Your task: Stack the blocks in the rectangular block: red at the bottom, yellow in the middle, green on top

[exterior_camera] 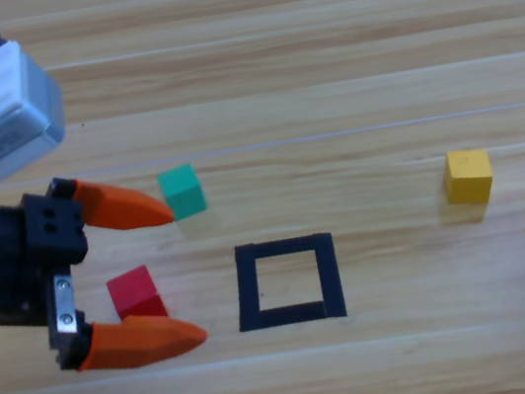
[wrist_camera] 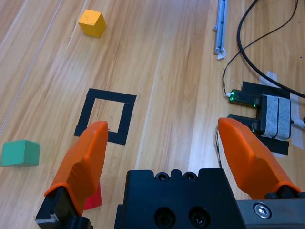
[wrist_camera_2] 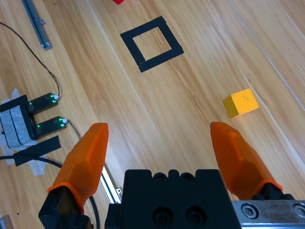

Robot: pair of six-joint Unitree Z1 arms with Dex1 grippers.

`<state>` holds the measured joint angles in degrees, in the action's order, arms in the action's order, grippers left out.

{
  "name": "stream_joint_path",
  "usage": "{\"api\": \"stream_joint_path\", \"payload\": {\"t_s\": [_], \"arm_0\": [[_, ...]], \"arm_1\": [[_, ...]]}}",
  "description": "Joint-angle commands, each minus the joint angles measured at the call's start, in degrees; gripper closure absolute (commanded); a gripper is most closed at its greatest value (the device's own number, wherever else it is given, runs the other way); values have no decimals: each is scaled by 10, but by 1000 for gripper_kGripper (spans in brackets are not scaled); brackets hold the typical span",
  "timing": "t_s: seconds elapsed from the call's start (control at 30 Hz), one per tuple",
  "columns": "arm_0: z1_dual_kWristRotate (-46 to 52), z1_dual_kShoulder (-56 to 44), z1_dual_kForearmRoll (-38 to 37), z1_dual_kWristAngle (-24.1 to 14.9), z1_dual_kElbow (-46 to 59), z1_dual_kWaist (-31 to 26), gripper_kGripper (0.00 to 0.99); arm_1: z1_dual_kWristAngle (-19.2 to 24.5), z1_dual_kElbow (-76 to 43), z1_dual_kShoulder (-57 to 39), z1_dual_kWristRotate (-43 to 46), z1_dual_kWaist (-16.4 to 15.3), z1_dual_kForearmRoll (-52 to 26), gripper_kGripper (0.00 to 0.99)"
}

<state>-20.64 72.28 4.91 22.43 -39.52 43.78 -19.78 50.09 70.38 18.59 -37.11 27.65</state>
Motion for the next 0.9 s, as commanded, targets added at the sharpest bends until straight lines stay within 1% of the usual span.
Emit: {"api": "stream_joint_path", "payload": {"t_s": [0.03, 0.1, 0.17, 0.23, 0.3, 0.33, 0.37, 0.4, 0.47, 0.5, 0.53, 0.6, 0.67, 0.7, 0.73, 0.83, 0.9], "arm_0": [[-4, 6, -4, -5, 14, 12, 0], [-4, 5, -4, -6, 15, 12, 0], [-4, 5, -4, -6, 15, 12, 0], [-2, 6, -5, -6, 15, 12, 0], [17, 2, -4, -22, 15, 11, 0], [35, -1, -3, -38, 15, 10, 0], [62, -10, -4, -68, 14, 10, 0], [78, -18, -3, -81, 10, 9, 0], [159, -29, 11, -132, -7, 1, 0], [198, -28, 41, -155, -32, -5, 0], [240, -27, 71, -189, -50, -6, 0], [341, -32, 127, -267, -78, -9, 0], [424, -30, 173, -306, -96, -10, 0], [471, -21, 200, -311, -109, -18, 0], [502, -13, 221, -310, -125, -23, 0], [568, -1, 267, -311, -152, -24, 0], [600, 8, 302, -319, -167, -24, 0]], "arm_1": [[-3, -11, 11, 3, -17, -11, 50], [-3, -10, 14, 0, -17, -11, 50], [7, -10, 20, -14, -17, -13, 48], [39, -10, 32, -41, -17, -23, 48], [59, -14, 42, -77, -17, -39, 50], [77, -14, 49, -96, -17, -44, 53], [98, -14, 57, -115, -16, -51, 54], [119, -14, 70, -142, -17, -62, 59], [167, -11, 98, -204, -17, -76, 86], [191, -11, 110, -239, -17, -88, 86], [214, -10, 122, -259, -17, -95, 86], [243, -7, 143, -298, -17, -106, 86], [254, -9, 161, -338, -17, -116, 85], [254, -9, 168, -365, -17, -118, 85], [248, -6, 176, -364, -16, -117, 85], [251, 3, 194, -394, -17, -115, 85], [258, 1, 201, -394, -17, -116, 85]]}}
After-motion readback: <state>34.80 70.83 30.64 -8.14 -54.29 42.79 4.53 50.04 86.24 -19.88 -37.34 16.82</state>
